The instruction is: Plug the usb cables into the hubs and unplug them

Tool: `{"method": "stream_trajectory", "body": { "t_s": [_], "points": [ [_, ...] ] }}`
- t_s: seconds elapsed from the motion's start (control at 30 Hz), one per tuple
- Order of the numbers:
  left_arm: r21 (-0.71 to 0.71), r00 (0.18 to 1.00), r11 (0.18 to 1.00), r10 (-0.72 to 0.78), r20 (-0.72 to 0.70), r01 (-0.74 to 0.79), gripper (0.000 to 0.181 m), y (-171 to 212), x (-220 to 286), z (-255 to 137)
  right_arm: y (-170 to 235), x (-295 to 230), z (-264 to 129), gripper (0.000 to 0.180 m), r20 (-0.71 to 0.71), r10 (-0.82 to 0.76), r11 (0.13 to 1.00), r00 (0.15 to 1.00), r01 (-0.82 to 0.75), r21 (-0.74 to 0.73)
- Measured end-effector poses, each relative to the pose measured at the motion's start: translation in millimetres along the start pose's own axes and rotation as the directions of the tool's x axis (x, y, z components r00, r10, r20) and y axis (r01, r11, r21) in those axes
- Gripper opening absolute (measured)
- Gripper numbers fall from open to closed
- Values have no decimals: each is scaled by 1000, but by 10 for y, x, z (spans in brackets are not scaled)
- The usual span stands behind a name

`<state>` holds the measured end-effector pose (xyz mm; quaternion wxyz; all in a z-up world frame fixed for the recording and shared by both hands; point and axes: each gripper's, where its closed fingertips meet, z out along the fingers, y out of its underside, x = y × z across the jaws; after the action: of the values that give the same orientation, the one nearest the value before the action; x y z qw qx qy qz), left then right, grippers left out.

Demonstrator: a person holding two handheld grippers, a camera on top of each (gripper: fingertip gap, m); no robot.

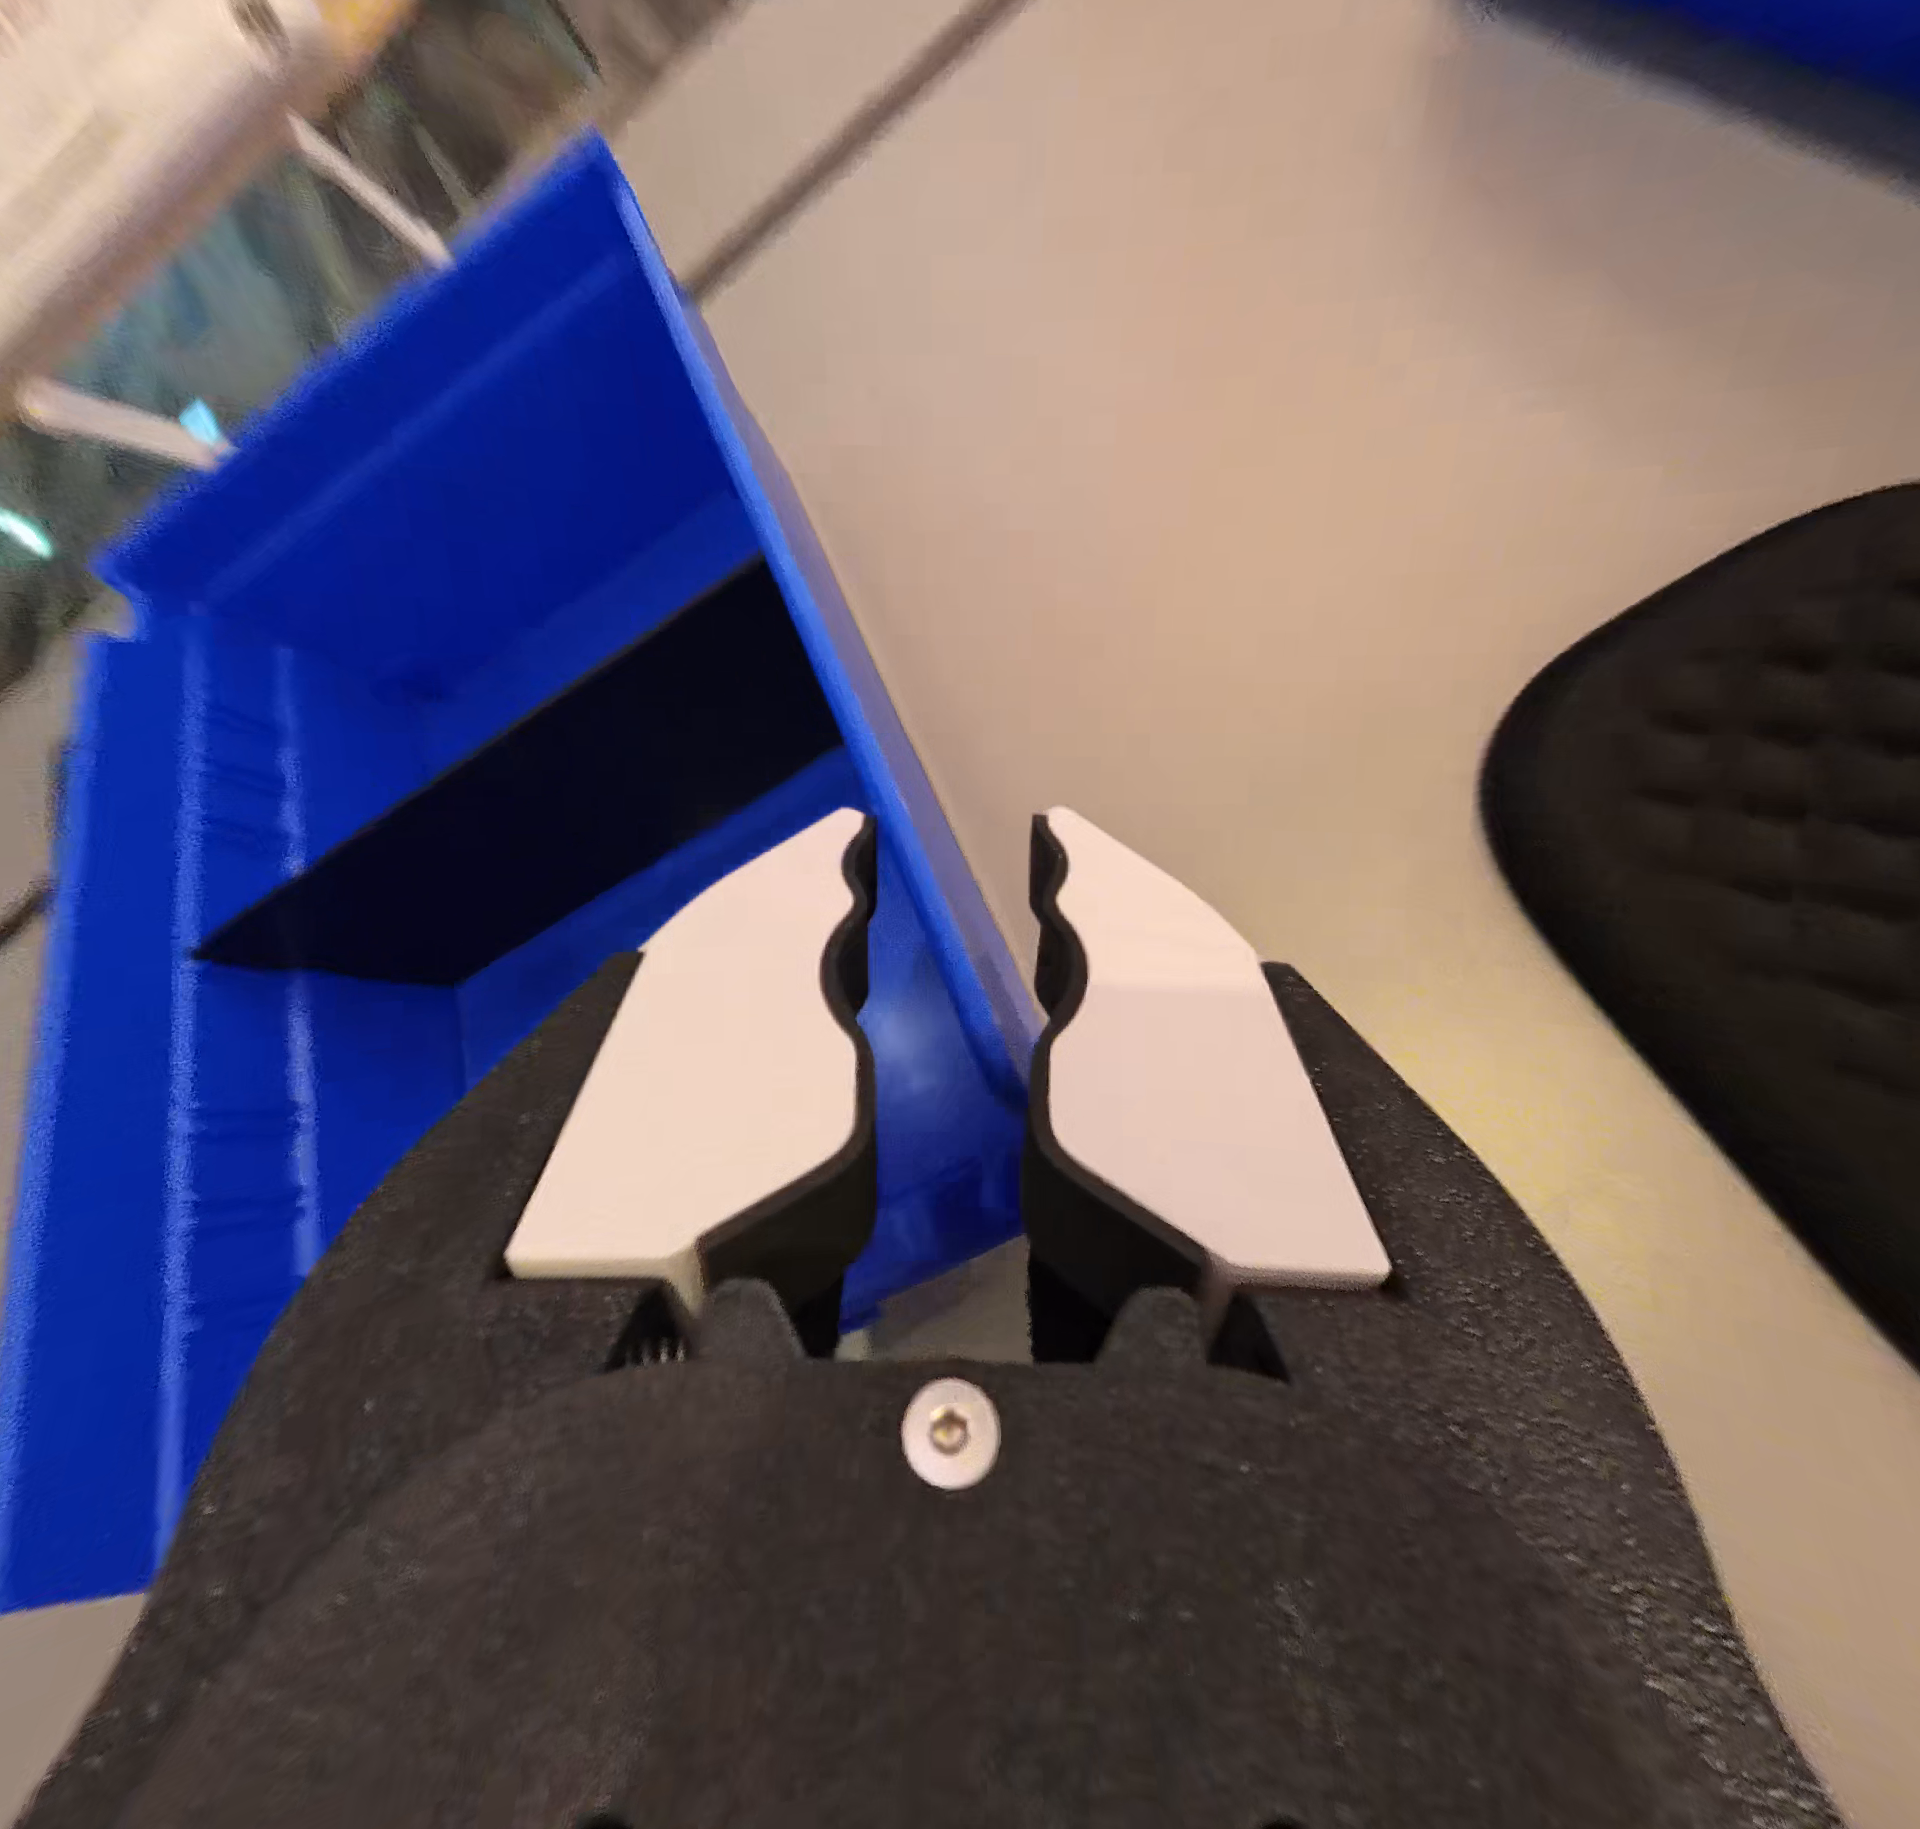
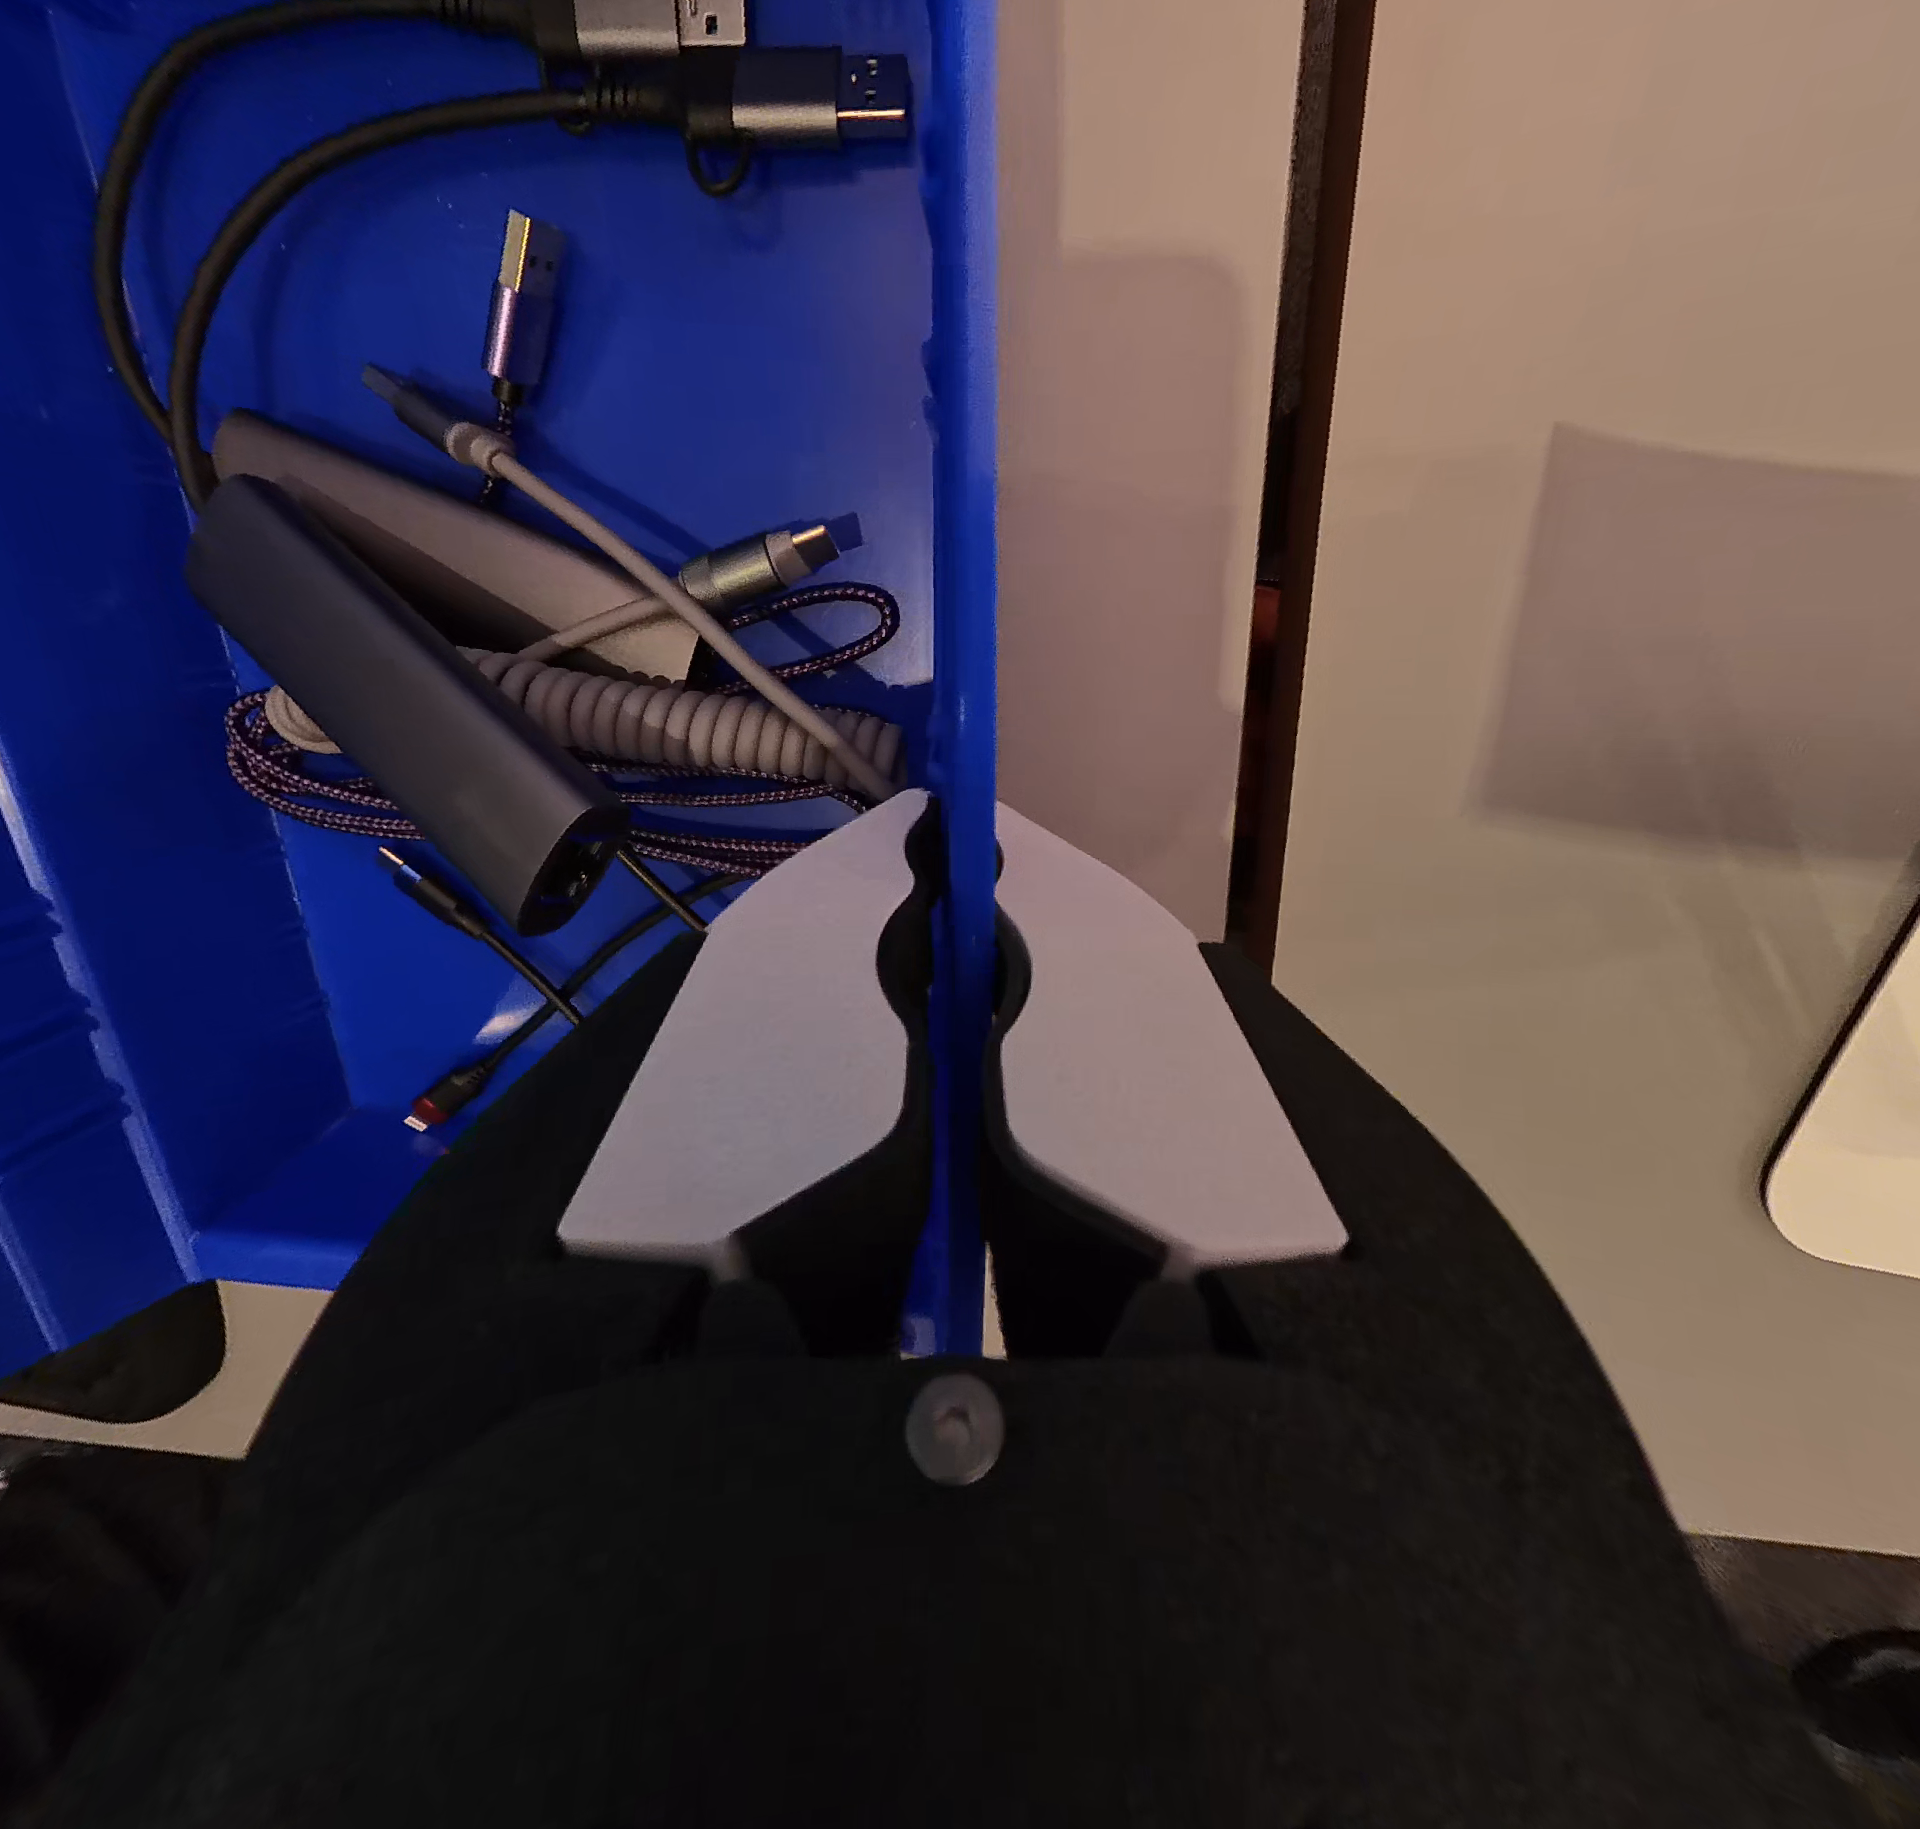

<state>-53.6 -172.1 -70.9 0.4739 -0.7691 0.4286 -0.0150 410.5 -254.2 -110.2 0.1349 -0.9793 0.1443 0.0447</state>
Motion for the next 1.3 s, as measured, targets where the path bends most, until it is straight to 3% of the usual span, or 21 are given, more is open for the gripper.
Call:
{"method": "stream_trajectory", "body": {
  "t_s": [0.13,0.27,0.33,0.6,0.77,1.0,1.3],
  "points": [
    [126,999,992,-3,-35,7,37,-187,-28,-410,30,-26,-11,4,33,37,999,999,-36,-14],
    [54,964,988,-125,-233,141,38,101,-99,-717,45,-85,-54,5,85,76,997,994,-73,-30],
    [15,945,978,-198,-262,209,38,313,-275,-847,31,-111,-83,5,93,90,996,992,-87,-29],
    [56,928,929,-359,-98,365,24,1123,-1279,-1442,-33,-382,-252,5,127,112,994,986,-110,-23],
    [93,906,902,-421,-28,422,22,1423,-1683,-1696,-118,-780,-490,5,174,100,995,980,-103,8],
    [153,876,865,-482,-14,478,23,1643,-1959,-1957,-354,-1846,-1066,5,131,-31,999,991,29,21],
    [211,830,815,-557,23,540,23,2058,-2250,-2390,-742,-4237,-1447,6,200,-315,949,928,315,33]
  ]
}}
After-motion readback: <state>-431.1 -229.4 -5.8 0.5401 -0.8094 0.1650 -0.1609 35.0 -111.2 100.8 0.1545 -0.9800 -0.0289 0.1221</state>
